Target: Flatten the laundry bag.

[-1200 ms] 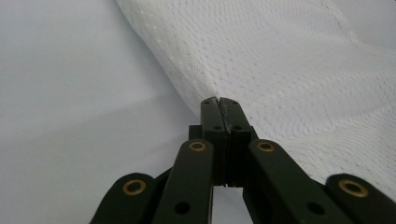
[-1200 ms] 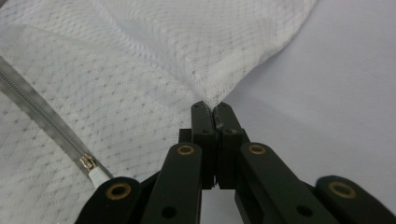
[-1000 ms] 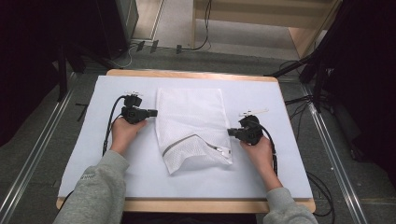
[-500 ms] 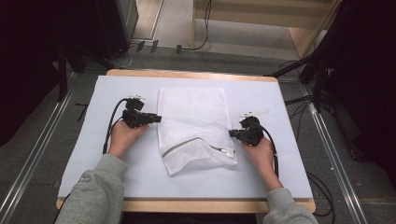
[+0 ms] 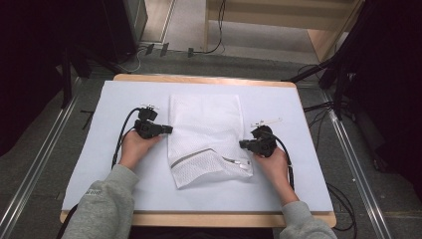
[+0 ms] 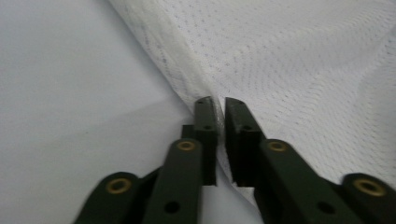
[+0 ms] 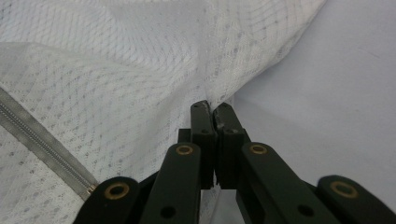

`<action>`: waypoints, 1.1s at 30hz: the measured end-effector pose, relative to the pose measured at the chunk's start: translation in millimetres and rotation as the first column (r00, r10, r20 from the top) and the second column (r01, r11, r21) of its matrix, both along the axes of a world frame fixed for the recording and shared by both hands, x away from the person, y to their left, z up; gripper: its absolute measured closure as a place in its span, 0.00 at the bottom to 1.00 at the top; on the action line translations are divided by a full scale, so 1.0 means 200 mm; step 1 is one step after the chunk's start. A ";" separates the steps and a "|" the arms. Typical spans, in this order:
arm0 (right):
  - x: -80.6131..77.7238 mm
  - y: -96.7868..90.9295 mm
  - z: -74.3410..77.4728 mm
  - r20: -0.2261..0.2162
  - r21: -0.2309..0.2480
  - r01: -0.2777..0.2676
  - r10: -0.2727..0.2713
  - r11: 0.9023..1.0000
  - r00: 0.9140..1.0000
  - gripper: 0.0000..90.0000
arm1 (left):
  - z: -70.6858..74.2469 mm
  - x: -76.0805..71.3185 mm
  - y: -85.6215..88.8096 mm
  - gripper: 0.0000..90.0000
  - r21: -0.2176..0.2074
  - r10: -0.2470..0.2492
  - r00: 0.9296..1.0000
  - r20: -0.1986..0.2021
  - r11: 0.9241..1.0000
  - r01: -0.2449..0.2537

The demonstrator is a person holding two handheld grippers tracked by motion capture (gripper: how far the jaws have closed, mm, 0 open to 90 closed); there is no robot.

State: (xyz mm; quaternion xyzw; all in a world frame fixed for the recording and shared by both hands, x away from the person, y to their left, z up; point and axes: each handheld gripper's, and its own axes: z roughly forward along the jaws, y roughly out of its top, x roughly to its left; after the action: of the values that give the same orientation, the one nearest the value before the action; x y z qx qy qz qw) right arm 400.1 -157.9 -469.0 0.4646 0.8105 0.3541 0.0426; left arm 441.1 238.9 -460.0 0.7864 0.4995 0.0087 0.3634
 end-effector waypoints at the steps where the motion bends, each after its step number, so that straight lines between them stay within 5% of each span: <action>1: 0.00 0.01 0.00 0.001 0.005 -0.002 0.002 1.000 1.000 0.99 | 0.00 0.01 0.00 1.00 -0.004 0.004 1.000 -0.007 1.000 -0.004; 9: -0.02 0.04 0.01 0.012 0.012 -0.030 0.030 0.999 0.999 0.99 | 0.02 0.04 0.08 1.00 0.033 0.071 0.997 0.021 0.997 -0.071; 14: -0.02 0.06 0.01 0.025 0.016 -0.030 0.029 0.999 0.999 0.97 | 0.01 0.05 0.14 1.00 0.014 0.107 0.994 0.013 0.994 -0.107; 20: -0.06 0.05 0.05 0.051 0.037 -0.027 0.025 0.999 0.998 0.87 | 0.08 0.00 0.15 0.84 0.002 0.063 0.998 0.032 0.998 -0.063; 27: -0.21 0.03 0.10 0.096 0.058 -0.058 0.052 0.997 0.994 0.85 | 0.15 -0.13 0.16 0.73 -0.027 0.026 0.998 0.049 0.999 -0.024; 33: -0.31 0.03 0.12 0.082 0.059 -0.075 0.070 0.995 0.994 0.82 | 0.16 -0.23 0.14 0.68 -0.015 -0.010 0.999 0.042 1.000 0.011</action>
State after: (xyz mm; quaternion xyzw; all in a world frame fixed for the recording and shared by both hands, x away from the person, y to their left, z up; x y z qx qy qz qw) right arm 337.5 -152.1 -445.3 0.4215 0.8133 0.3984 0.0475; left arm 394.3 267.6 -427.2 0.7859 0.4876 0.0195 0.3796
